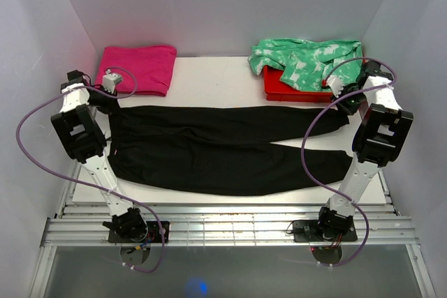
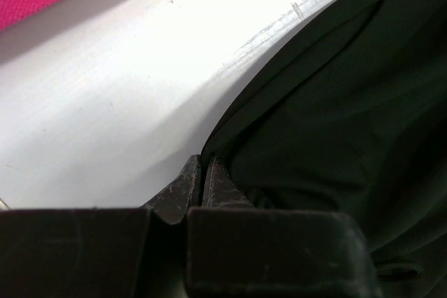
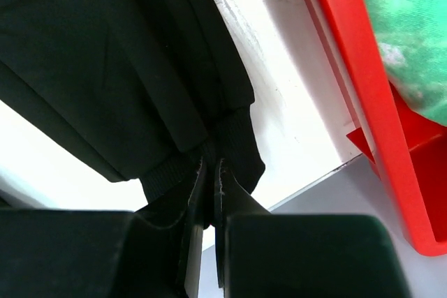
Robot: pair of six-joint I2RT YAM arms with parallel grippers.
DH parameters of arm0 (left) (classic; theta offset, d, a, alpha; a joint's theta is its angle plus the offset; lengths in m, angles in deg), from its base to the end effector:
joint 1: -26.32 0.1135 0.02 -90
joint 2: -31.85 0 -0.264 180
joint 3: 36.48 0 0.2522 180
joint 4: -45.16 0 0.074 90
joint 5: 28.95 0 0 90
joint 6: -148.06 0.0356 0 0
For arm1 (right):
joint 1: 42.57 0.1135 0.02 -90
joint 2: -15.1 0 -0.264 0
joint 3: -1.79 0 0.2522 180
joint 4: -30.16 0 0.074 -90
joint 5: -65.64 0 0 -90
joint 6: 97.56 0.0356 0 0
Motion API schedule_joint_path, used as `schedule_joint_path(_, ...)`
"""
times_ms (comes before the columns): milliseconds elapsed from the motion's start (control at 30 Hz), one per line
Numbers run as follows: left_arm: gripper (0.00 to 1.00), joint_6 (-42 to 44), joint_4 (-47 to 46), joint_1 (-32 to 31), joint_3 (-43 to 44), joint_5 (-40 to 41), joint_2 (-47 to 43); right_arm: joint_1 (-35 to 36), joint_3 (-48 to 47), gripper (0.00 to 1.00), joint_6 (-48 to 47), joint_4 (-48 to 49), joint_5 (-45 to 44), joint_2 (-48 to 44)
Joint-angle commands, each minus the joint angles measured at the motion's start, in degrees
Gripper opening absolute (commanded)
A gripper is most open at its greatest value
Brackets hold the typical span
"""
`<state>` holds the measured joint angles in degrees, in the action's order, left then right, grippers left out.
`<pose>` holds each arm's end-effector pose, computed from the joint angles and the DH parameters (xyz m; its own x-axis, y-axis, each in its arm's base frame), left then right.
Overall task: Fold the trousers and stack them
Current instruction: Fold the trousers
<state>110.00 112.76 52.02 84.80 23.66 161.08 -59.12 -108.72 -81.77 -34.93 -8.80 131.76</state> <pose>0.4259 0.1810 0.1841 -0.7017 0.3565 -0.6168 0.5588 0.8125 -0.1660 0.4092 -0.1116 0.2199 -0.4315 -0.8388 -0.3319 -0.8212 0.5175 -0.2404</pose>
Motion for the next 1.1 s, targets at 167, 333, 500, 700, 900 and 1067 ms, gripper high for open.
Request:
schedule_joint_path(167, 0.00, -1.85, -19.79, 4.18, -15.55, -8.22, -19.26, -4.88, 0.07, 0.08, -0.75, 3.87, 8.59, -6.62)
schedule_joint_path(333, 0.00, -3.07, -33.87, 7.35, -30.95, -12.01, -34.46, -7.78, 4.45, 0.08, -3.48, 3.87, 13.88, -13.63)
schedule_joint_path(500, 0.00, -5.36, -40.74, 10.25, -41.67, -15.78, -44.75, -10.95, 11.39, 0.08, -7.87, 6.31, 22.14, -22.42)
schedule_joint_path(700, 0.00, -6.84, -42.77, 12.18, -47.41, -15.96, -50.31, -12.27, 20.20, 0.08, -8.16, 11.77, 21.28, -29.91)
schedule_joint_path(900, 0.00, -24.56, -48.21, 14.39, -42.93, -15.36, -43.72, -12.97, 16.69, 0.08, 4.93, 26.61, 22.85, -28.51)
schedule_joint_path(1067, 0.00, -36.72, -58.82, 14.47, -40.64, -13.24, -38.53, -11.22, 8.52, 0.08, 14.42, 33.73, 23.47, -23.42)
